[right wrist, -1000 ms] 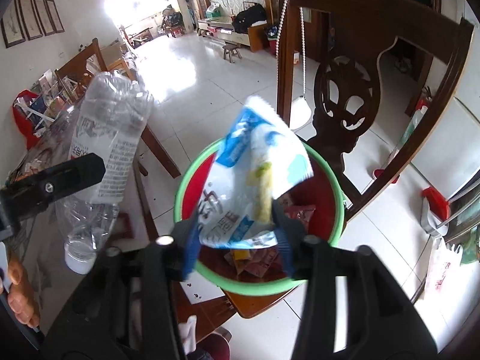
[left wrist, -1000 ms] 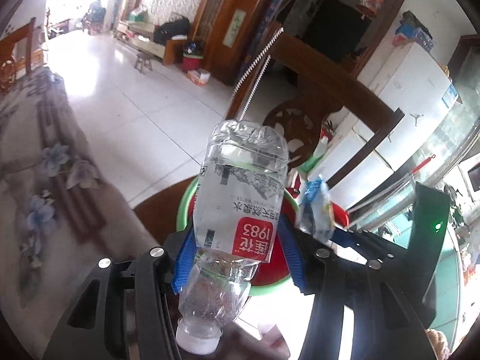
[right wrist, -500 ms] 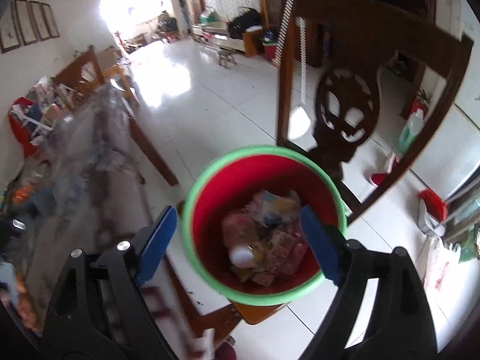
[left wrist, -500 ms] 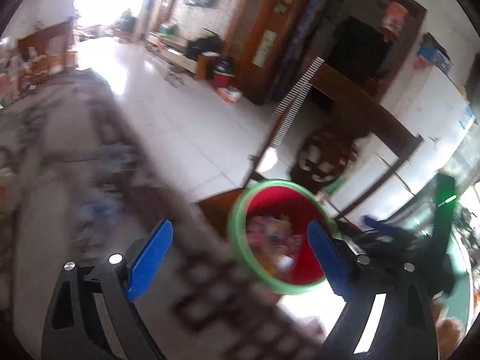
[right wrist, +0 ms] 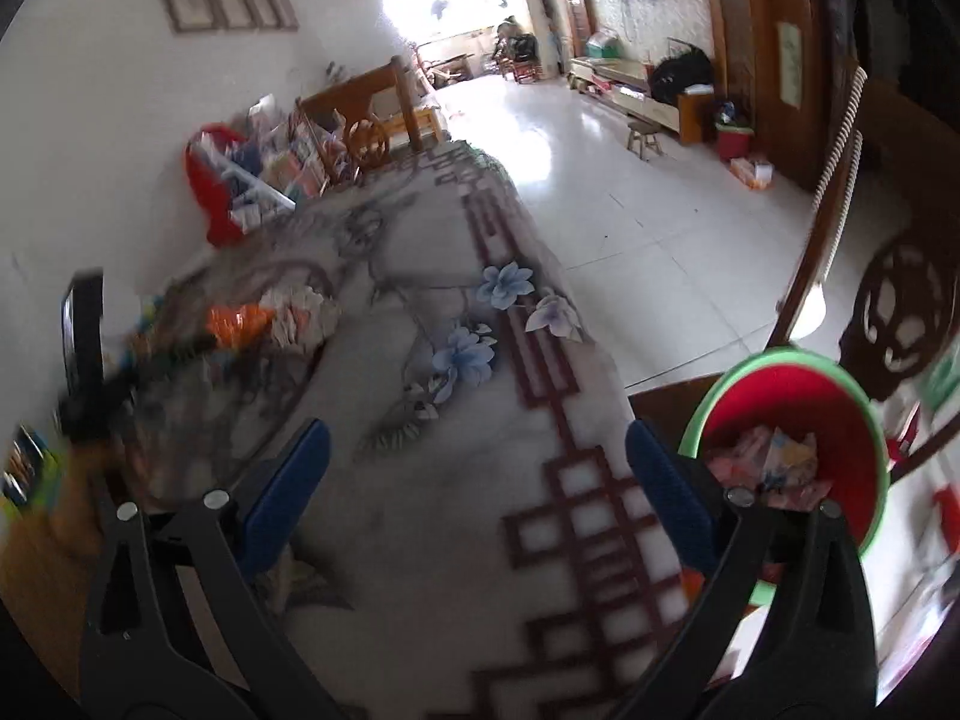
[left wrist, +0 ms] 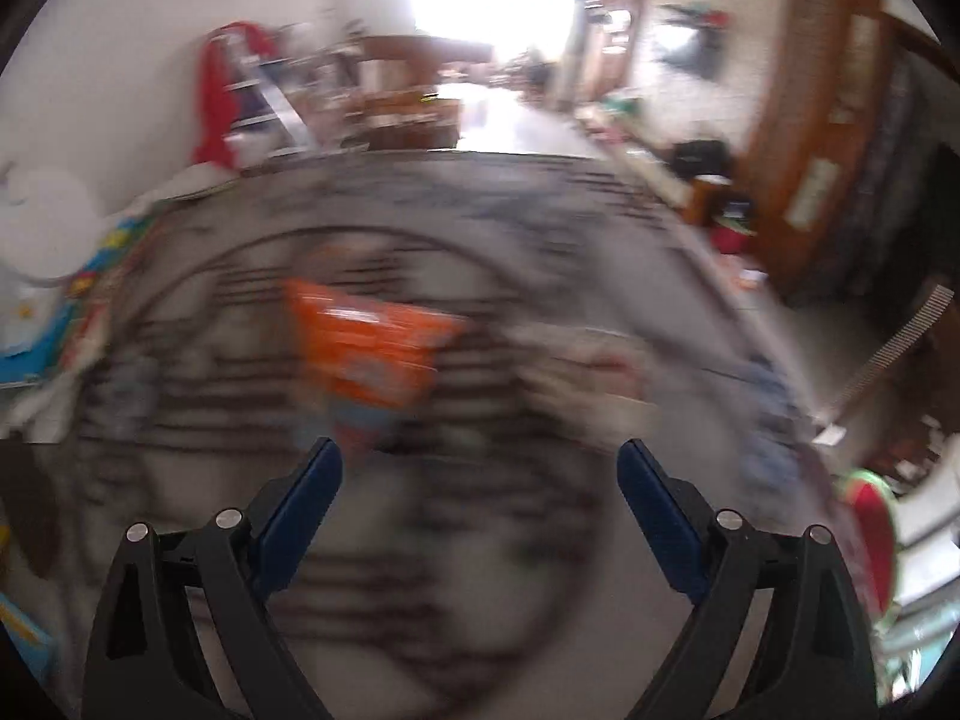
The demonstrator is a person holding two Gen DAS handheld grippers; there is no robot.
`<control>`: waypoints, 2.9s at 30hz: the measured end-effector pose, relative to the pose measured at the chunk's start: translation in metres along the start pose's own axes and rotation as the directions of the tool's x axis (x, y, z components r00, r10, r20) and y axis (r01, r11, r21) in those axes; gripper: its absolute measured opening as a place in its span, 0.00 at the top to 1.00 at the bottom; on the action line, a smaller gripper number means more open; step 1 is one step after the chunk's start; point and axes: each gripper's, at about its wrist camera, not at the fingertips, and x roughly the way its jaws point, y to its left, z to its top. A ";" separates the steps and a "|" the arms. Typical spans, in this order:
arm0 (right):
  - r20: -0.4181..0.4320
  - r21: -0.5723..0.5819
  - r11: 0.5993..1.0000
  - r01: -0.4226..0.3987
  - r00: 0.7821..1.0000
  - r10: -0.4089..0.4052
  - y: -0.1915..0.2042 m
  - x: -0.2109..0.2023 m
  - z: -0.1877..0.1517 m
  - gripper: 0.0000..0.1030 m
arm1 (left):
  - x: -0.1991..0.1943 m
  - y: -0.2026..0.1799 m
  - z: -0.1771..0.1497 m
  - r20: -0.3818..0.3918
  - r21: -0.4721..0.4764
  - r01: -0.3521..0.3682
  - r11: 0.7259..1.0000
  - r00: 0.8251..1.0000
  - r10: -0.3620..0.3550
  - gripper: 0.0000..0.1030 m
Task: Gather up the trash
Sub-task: 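Grasp the orange chip bag with the left tool while the right tool grasps the crumpled newspaper, then carry the orange bag and crumpled newspaper over the red bucket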
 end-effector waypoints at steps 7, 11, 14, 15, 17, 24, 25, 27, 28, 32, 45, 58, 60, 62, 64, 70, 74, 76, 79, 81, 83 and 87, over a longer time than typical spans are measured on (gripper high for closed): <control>-0.013 0.097 0.995 0.005 1.000 -0.003 -0.018 0.003 -0.002 0.05 | 0.058 0.046 0.030 -0.098 -0.116 -0.044 0.992 0.995 0.033 0.14; -0.025 0.114 0.993 0.008 1.000 -0.005 -0.020 0.004 -0.003 0.05 | 0.088 0.043 0.034 -0.174 -0.091 -0.059 0.994 0.984 0.042 0.14; -0.029 0.094 0.995 0.018 0.999 -0.015 -0.016 0.004 -0.004 0.05 | 0.094 0.047 0.028 -0.195 -0.125 -0.061 0.990 0.980 0.035 0.38; -0.030 0.087 0.996 0.022 0.999 -0.019 -0.015 0.004 -0.004 0.05 | 0.090 0.048 0.025 -0.184 -0.137 -0.055 0.989 0.982 0.029 0.39; -0.039 0.074 0.997 0.030 0.999 -0.027 -0.013 0.006 -0.003 0.05 | 0.081 0.049 0.018 -0.180 -0.131 -0.048 0.990 0.983 0.024 0.43; -0.099 0.010 0.999 0.042 0.994 -0.040 0.003 0.025 -0.001 0.05 | 0.015 0.052 -0.025 -0.148 -0.064 0.012 0.998 0.989 -0.021 0.45; -0.109 0.003 0.999 0.043 0.993 -0.043 0.006 0.031 0.001 0.05 | 0.001 0.052 -0.031 -0.143 -0.052 0.021 0.998 0.989 -0.028 0.45; -0.141 -0.028 0.999 0.045 0.989 -0.049 0.019 0.046 0.006 0.05 | -0.022 0.053 -0.040 -0.133 -0.041 0.047 0.998 0.990 -0.052 0.45; -0.152 -0.045 0.999 0.032 0.988 -0.038 0.029 0.055 0.011 0.05 | -0.036 0.054 -0.045 -0.118 -0.041 0.068 0.997 0.990 -0.072 0.45; -0.169 -0.100 0.995 -0.025 0.986 0.007 0.081 0.091 0.032 0.05 | -0.075 0.055 -0.062 -0.041 -0.024 0.100 0.995 0.994 -0.100 0.45; -0.273 -0.141 0.990 -0.014 0.962 -0.026 0.204 0.214 0.075 0.05 | -0.087 0.081 -0.058 0.044 -0.147 0.183 0.972 0.983 -0.178 0.43; -0.341 -0.141 0.986 0.094 0.930 -0.137 0.215 0.261 0.075 0.09 | -0.087 0.089 -0.054 0.055 -0.170 0.185 0.968 0.983 -0.178 0.41; -0.343 -0.175 0.980 0.094 0.927 -0.151 0.219 0.262 0.073 0.20 | -0.087 0.089 -0.054 0.055 -0.171 0.189 0.967 0.982 -0.182 0.41; -0.356 -0.205 0.975 0.084 0.922 -0.154 0.223 0.263 0.072 0.39 | -0.086 0.089 -0.054 0.056 -0.170 0.190 0.967 0.982 -0.183 0.41; -0.362 -0.229 0.971 0.074 0.919 -0.156 0.226 0.263 0.070 0.45 | -0.086 0.089 -0.054 0.054 -0.172 0.190 0.967 0.982 -0.183 0.40; -0.362 -0.275 0.961 0.028 0.923 -0.131 0.230 0.243 0.057 0.50 | -0.085 0.091 -0.054 0.054 -0.183 0.185 0.966 0.983 -0.178 0.40; -0.356 -0.289 0.957 0.011 0.927 -0.118 0.223 0.226 0.049 0.50 | -0.085 0.092 -0.054 0.054 -0.176 0.177 0.968 0.984 -0.170 0.40; -0.355 -0.298 0.955 0.009 0.927 -0.119 0.218 0.217 0.046 0.50 | -0.084 0.093 -0.054 0.051 -0.177 0.168 0.970 0.986 -0.161 0.40; -0.345 -0.301 0.954 -0.001 0.932 -0.108 0.212 0.202 0.047 0.50 | -0.083 0.093 -0.056 0.046 -0.180 0.158 0.971 0.987 -0.152 0.40; -0.338 -0.297 0.955 -0.012 0.937 -0.094 0.209 0.190 0.048 0.50 | -0.082 0.092 -0.056 0.042 -0.177 0.151 0.973 0.988 -0.146 0.40; -0.331 -0.283 0.958 -0.039 0.942 -0.060 0.205 0.175 0.048 0.50 | -0.081 0.090 -0.057 0.039 -0.173 0.144 0.974 0.989 -0.140 0.40; -0.320 -0.269 0.960 -0.081 0.947 -0.010 0.197 0.145 0.041 0.50 | -0.079 0.090 -0.059 0.033 -0.172 0.136 0.976 0.991 -0.132 0.40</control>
